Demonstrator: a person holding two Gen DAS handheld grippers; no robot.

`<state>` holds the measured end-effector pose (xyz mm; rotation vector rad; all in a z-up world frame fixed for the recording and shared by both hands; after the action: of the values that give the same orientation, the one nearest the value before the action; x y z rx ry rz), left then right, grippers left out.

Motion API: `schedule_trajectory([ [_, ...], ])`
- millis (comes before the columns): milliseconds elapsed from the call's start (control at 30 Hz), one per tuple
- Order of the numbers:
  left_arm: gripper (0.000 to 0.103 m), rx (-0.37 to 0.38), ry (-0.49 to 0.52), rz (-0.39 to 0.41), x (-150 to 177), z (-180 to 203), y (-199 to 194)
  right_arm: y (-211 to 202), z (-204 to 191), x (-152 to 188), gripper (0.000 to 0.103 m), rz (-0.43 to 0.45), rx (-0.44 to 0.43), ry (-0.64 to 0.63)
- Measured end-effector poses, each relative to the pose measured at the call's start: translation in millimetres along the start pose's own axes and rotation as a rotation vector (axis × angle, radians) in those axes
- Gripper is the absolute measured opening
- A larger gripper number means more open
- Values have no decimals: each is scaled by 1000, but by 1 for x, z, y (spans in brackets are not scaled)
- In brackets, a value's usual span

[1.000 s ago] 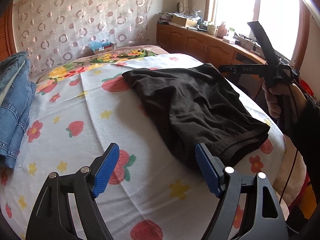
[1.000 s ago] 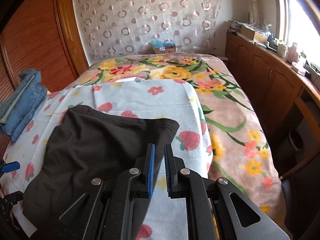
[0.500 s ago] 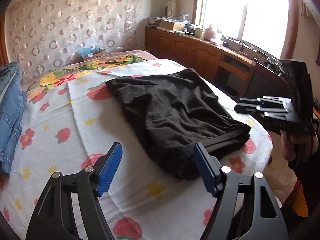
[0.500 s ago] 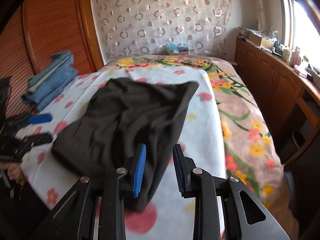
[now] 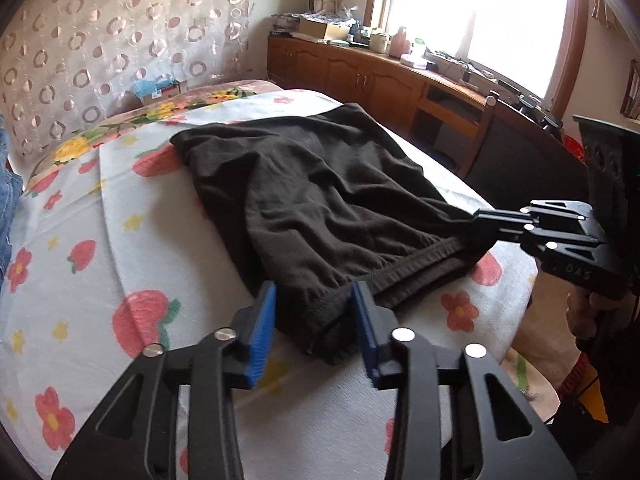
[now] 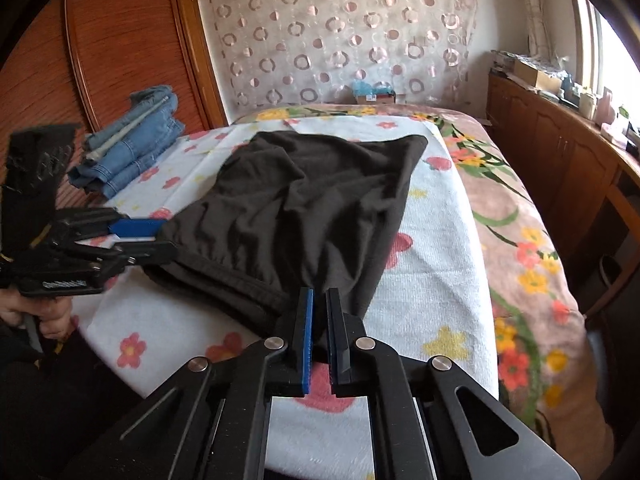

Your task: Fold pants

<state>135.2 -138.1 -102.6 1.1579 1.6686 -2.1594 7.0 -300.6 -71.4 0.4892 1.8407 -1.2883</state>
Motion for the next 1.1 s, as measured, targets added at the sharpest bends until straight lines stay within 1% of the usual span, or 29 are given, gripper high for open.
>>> schedule_trajectory([
  [33, 32, 5, 1, -2, 0, 1, 0, -2, -1, 1, 6, 7, 2, 0],
  [67, 25, 7, 6, -3, 1, 2, 0, -5, -4, 5, 6, 11, 2, -2],
  [100, 14, 16, 10, -8, 3, 4, 0, -5, -7, 7, 6, 11, 3, -4],
  [200, 11, 10, 28, -7, 5, 10, -4, 2, -9, 13, 6, -5, 11, -7],
  [267, 10, 12, 33, -3, 7, 13, -8, 5, -8, 15, 6, -14, 12, -3],
  [433, 10, 6, 30, -6, 12, 14, -15, 5, -9, 14, 6, -13, 8, 3],
  [567, 11, 1, 12, 4, 8, 12, -17, 3, -9, 12, 6, -8, -4, 14],
  [600, 13, -3, 7, 4, 6, 10, -17, 2, -9, 12, 6, -3, -8, 19],
  [633, 14, -7, 4, 6, 5, 10, -19, 1, -9, 11, 6, 0, -12, 21],
  [733, 19, -12, -7, 22, 2, 6, -24, -3, -7, 10, 8, 14, -5, 21],
  [767, 22, -23, -11, 26, 0, 3, -25, -4, -6, 9, 8, 18, -3, 20],
  [800, 29, -46, -18, 35, -3, -1, -25, -5, -6, 7, 9, 23, 3, 18],
  [833, 32, -60, -28, 43, -5, -5, -26, -5, -5, 6, 9, 27, 8, 16],
  [900, 45, -58, -56, 59, -12, -13, -25, -7, -2, 2, 9, 40, 10, 17],
  [967, 48, -61, -67, 61, -19, -20, -23, -9, 1, -4, 9, 56, 11, 19],
  [1033, 56, -99, -57, 60, -28, -28, -17, -9, 3, -7, 9, 67, 14, 19],
  [1067, 68, -112, -54, 61, -32, -32, -14, -9, 6, -11, 9, 74, 22, 18],
  [1100, 79, -124, -55, 67, -37, -36, -12, -10, 8, -14, 10, 81, 26, 17],
])
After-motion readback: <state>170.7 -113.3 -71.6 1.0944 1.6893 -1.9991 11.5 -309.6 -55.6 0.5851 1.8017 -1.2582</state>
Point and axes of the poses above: each gripper's, at about its wrist camera, not at the fingertips, and y roughly the way its jaws point, z to its right, x to its underside, the point moved 6 cm from there along y, roughly the way its jaws point, and after that the axes turned 4 degrees about -x, right-handed, at the moved point
